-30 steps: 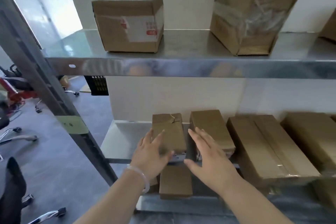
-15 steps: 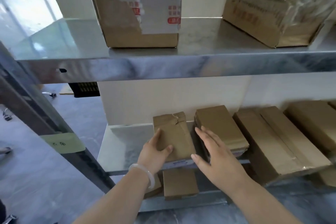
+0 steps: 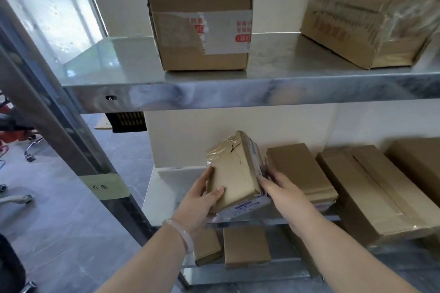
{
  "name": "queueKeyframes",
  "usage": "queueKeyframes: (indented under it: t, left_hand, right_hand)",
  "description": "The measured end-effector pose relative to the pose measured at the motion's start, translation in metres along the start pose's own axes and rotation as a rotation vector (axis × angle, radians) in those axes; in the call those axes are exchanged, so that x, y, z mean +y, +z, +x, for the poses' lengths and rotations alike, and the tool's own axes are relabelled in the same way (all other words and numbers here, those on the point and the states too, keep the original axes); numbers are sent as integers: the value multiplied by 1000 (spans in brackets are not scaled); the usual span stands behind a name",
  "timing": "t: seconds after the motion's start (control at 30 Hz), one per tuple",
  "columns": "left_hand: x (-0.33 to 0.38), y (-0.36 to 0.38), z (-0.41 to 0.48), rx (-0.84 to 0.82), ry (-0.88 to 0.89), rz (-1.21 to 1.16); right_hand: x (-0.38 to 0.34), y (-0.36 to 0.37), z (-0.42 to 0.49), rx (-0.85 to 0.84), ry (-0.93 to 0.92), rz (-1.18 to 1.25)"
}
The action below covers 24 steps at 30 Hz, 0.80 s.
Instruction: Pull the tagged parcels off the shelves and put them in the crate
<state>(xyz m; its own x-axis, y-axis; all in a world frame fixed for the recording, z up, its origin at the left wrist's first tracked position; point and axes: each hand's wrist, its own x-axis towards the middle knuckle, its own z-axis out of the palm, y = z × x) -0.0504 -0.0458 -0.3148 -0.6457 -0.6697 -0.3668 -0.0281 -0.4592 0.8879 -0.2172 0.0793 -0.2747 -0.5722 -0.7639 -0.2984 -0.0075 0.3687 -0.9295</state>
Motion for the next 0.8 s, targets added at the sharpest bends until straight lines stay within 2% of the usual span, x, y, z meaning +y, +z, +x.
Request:
queueKeyframes:
  t: [0.1, 0.2, 0.43, 0.53, 0.67, 0.8]
  left_hand:
    - [3, -1, -3, 13, 9, 82]
    - [7, 2, -2, -7, 72, 344]
    - [25, 19, -9, 52, 126, 537]
    - [25, 21, -13, 7, 155, 491]
    - [20, 13, -9, 108, 158, 498]
    - [13, -3, -5, 122, 32, 224]
  right_hand:
    - [2, 1, 3, 35, 30, 41]
    - [0, 3, 1, 41, 9, -29]
    - [-6, 16, -5, 104, -119, -286]
    - [-5, 25, -8, 113, -213, -327]
    - [-4, 31, -13, 18, -263, -210]
    - [-9, 27, -12, -15, -273, -65]
